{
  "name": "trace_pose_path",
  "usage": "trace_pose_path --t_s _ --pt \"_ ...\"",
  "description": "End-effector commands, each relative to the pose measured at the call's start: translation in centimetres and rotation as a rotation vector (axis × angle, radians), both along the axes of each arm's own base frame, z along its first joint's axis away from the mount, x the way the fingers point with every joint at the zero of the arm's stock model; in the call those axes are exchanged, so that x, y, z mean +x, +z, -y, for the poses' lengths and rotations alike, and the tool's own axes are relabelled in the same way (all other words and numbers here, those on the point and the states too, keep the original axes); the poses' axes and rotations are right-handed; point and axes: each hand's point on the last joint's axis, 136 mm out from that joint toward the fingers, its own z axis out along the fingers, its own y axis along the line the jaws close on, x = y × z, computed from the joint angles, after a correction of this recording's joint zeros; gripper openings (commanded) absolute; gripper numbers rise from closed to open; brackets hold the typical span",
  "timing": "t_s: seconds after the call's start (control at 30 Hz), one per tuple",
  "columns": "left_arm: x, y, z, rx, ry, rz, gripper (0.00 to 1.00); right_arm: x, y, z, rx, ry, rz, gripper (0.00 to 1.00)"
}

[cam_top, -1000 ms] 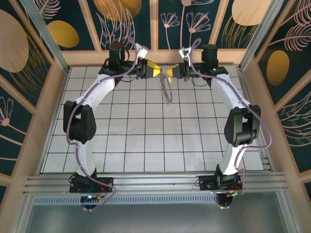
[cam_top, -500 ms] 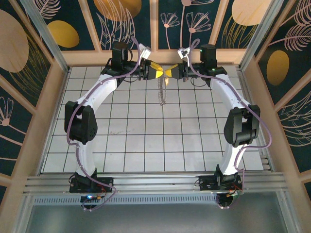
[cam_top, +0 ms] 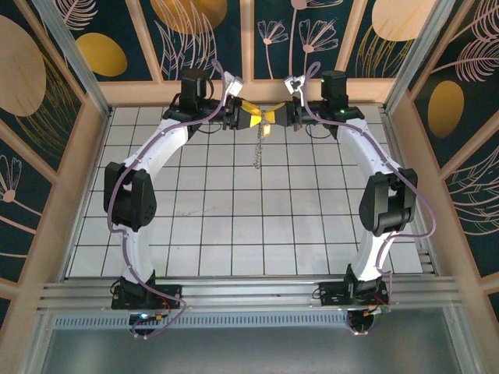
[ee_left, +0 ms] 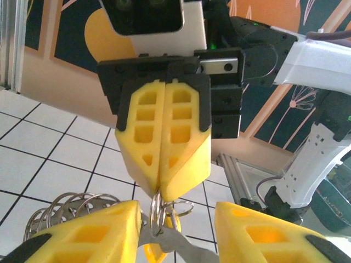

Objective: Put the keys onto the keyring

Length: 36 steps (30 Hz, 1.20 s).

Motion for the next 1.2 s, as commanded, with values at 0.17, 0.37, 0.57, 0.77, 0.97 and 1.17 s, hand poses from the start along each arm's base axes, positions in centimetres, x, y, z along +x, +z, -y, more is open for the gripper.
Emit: trace_pose_path --t_s 0.17,0.37,0.57,0.77,0.97,1.17 --pt "0.3 -0.6 0.4 0.007 -0.009 0.011 0.41 -0.4 2.1 -0.5 0.034 0.044 0.066 0.00" --pt "0.3 0.0 0.5 -0.002 -0.013 0.017 0.42 -0.3 2.0 -0.6 0.034 0.046 0.063 0.00" --pt "0.1 0.3 0.8 -0.011 -0.019 0.020 0.42 -0.3 1.8 -0.7 0.032 0.048 0.058 0.00" --pt "-0.1 0.4 1.3 -0.013 -0.031 0.022 0.37 -0.3 1.8 -0.7 0.032 0.048 0.059 0.00" --pt "-0.3 0.2 1.2 -0.010 -0.033 0.019 0.31 -0.2 1.6 -0.6 0.027 0.042 0.056 0.00" --pt "-0.2 0.5 1.1 -0.011 -0.025 0.032 0.37 -0.1 1.4 -0.4 0.024 0.037 0.054 0.00"
